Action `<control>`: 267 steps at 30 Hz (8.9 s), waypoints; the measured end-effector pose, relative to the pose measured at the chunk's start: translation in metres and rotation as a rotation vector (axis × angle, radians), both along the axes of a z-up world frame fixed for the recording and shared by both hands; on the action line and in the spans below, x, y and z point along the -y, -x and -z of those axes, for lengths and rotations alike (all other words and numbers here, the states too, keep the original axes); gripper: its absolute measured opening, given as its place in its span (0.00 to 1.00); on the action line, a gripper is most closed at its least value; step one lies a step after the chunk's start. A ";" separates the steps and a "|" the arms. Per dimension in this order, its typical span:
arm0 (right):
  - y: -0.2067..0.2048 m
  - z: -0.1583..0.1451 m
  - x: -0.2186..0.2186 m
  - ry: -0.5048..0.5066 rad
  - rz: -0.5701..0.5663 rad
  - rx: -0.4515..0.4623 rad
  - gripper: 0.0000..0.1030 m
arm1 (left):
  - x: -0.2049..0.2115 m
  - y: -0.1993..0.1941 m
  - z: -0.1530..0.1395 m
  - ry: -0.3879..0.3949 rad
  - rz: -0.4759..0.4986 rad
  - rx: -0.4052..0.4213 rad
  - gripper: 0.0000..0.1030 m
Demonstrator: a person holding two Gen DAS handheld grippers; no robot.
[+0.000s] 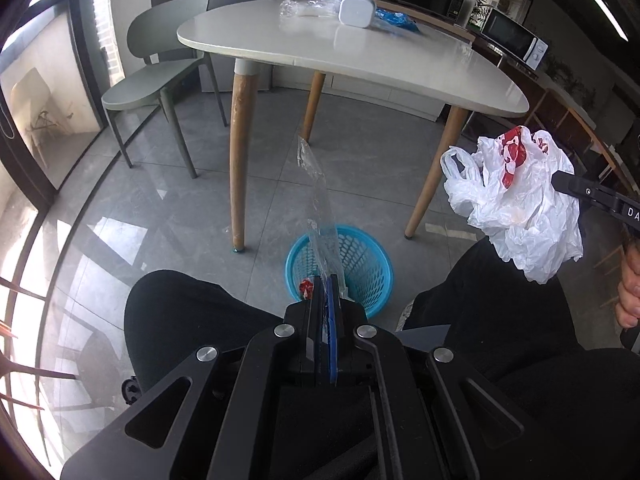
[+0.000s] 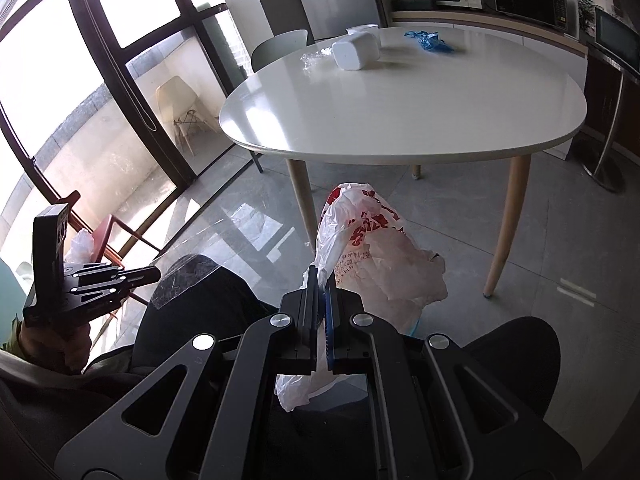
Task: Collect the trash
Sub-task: 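Carry the white bag and clear wrap down over the blue basket with both grippers, then open both grippers to drop the bag and wrap into the basket, then raise both grippers back toward the table, then grasp the white square container with the right gripper while the left gripper grasps the clear plastic wrap, then carry the container and clear wrap down over the blue basket with both grippers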
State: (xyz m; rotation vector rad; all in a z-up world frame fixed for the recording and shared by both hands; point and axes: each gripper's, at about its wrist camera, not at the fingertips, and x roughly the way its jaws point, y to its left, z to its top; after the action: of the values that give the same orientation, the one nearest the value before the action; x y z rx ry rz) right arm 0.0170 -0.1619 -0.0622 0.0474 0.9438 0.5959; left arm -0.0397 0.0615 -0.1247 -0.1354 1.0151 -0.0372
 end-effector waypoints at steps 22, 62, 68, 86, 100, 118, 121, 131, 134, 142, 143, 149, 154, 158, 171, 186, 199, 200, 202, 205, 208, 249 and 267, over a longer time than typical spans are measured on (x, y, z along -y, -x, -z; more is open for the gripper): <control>-0.074 0.153 -0.023 0.074 0.083 -0.224 0.02 | 0.038 -0.095 0.116 0.054 0.050 -0.247 0.01; -0.176 0.373 -0.066 0.231 0.151 -0.605 0.03 | 0.038 -0.200 0.301 0.092 -0.081 -0.687 0.01; -0.182 0.386 -0.068 0.239 0.148 -0.631 0.25 | 0.039 -0.212 0.310 0.096 -0.072 -0.678 0.14; -0.173 0.346 -0.064 0.218 0.133 -0.546 0.47 | 0.016 -0.206 0.273 0.039 -0.147 -0.573 0.17; -0.151 0.287 -0.057 0.194 0.122 -0.426 0.52 | 0.008 -0.174 0.209 0.025 -0.147 -0.432 0.23; -0.089 0.171 -0.029 0.191 0.108 -0.171 0.67 | 0.009 -0.110 0.107 -0.005 -0.100 -0.195 0.30; -0.079 0.147 -0.020 0.162 0.117 -0.125 0.70 | 0.009 -0.102 0.085 -0.013 -0.088 -0.141 0.33; -0.059 0.060 -0.002 0.082 0.148 0.044 0.75 | 0.011 -0.080 0.011 0.008 -0.068 0.026 0.37; -0.056 0.035 -0.002 0.061 0.142 0.092 0.78 | 0.010 -0.076 -0.011 0.004 -0.066 0.083 0.40; -0.061 -0.020 -0.016 0.024 0.134 0.190 0.83 | -0.011 -0.080 -0.054 -0.035 -0.116 0.208 0.44; -0.063 -0.026 -0.019 0.025 0.135 0.201 0.83 | -0.014 -0.083 -0.058 -0.037 -0.121 0.219 0.44; -0.086 -0.051 -0.045 0.040 0.171 0.253 0.85 | -0.031 -0.095 -0.080 -0.058 -0.145 0.288 0.45; -0.110 -0.061 -0.068 0.051 0.190 0.282 0.86 | -0.044 -0.105 -0.088 -0.063 -0.148 0.315 0.45; -0.129 -0.064 -0.088 0.064 0.204 0.289 0.88 | -0.056 -0.114 -0.089 -0.053 -0.141 0.324 0.47; -0.217 -0.055 -0.151 0.135 0.282 0.243 0.89 | -0.097 -0.154 -0.096 -0.042 -0.121 0.339 0.50; -0.311 -0.028 -0.189 0.216 0.387 0.153 0.89 | -0.129 -0.186 -0.087 -0.010 -0.103 0.293 0.51; -0.352 -0.009 -0.193 0.251 0.398 0.083 0.66 | -0.136 -0.239 -0.090 -0.026 -0.047 0.293 0.56; -0.354 -0.007 -0.191 0.247 0.396 0.073 0.64 | -0.136 -0.245 -0.089 -0.015 -0.045 0.289 0.56; -0.356 -0.004 -0.186 0.241 0.393 0.064 0.60 | -0.133 -0.258 -0.087 0.002 -0.031 0.277 0.56; -0.354 -0.005 -0.180 0.227 0.374 0.061 0.59 | -0.125 -0.275 -0.086 -0.012 -0.009 0.273 0.56; -0.350 -0.006 -0.173 0.206 0.345 0.056 0.58 | -0.112 -0.294 -0.089 -0.048 0.039 0.272 0.63; -0.270 -0.044 -0.063 0.068 0.244 0.144 0.55 | -0.023 -0.361 -0.093 -0.055 0.271 0.146 0.50; -0.169 -0.055 -0.044 0.033 0.184 0.219 0.55 | -0.010 -0.196 -0.109 0.018 0.029 0.283 0.49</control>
State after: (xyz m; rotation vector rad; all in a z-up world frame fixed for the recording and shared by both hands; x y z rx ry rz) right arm 0.1858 -0.1179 -0.0076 0.0379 0.7277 0.4061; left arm 0.1564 0.0712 -0.0161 -0.1280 0.7343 -0.0891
